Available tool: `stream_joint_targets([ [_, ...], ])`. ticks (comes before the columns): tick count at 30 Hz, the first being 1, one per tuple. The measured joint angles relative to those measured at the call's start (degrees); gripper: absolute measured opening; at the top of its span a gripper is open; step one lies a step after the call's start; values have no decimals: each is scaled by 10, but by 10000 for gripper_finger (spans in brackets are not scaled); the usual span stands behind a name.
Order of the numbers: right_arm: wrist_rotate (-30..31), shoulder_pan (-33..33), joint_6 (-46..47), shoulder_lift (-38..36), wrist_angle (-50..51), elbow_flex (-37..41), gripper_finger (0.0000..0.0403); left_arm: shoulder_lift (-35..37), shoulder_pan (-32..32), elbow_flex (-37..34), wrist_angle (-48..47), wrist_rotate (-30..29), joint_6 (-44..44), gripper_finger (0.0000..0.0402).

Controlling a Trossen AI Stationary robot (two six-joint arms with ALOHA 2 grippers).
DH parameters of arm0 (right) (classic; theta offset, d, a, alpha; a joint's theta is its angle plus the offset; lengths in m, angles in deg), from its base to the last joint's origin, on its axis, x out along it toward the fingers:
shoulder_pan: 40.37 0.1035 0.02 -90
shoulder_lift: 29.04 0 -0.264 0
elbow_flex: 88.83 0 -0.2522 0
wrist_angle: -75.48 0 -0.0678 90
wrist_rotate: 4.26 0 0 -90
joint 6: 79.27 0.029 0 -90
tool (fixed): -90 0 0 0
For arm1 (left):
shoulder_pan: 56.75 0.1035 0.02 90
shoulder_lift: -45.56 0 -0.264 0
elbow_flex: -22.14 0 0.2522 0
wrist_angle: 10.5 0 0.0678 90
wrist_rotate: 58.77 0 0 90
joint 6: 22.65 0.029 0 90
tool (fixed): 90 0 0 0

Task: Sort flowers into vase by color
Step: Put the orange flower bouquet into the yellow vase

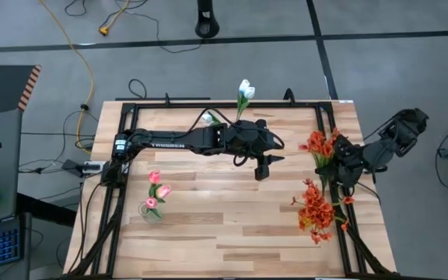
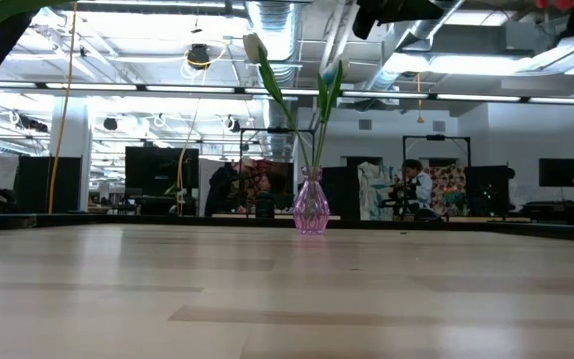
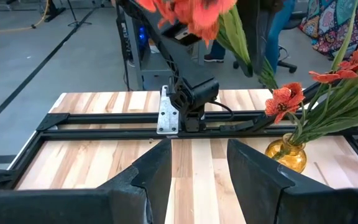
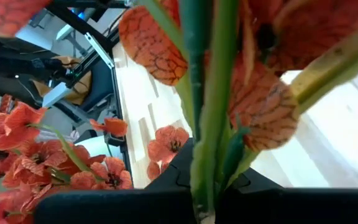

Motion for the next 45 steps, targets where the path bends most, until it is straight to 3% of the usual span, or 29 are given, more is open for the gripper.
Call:
stream_joint_targets([
  [16,46,22,24,58,-12,0,40,0,0,0,0,0,0,143],
  [33,52,24,24,106,18,0,40,0,0,0,0,0,0,144],
  [45,64,68,24,138,21,0,44,0,0,0,0,0,0,144],
])
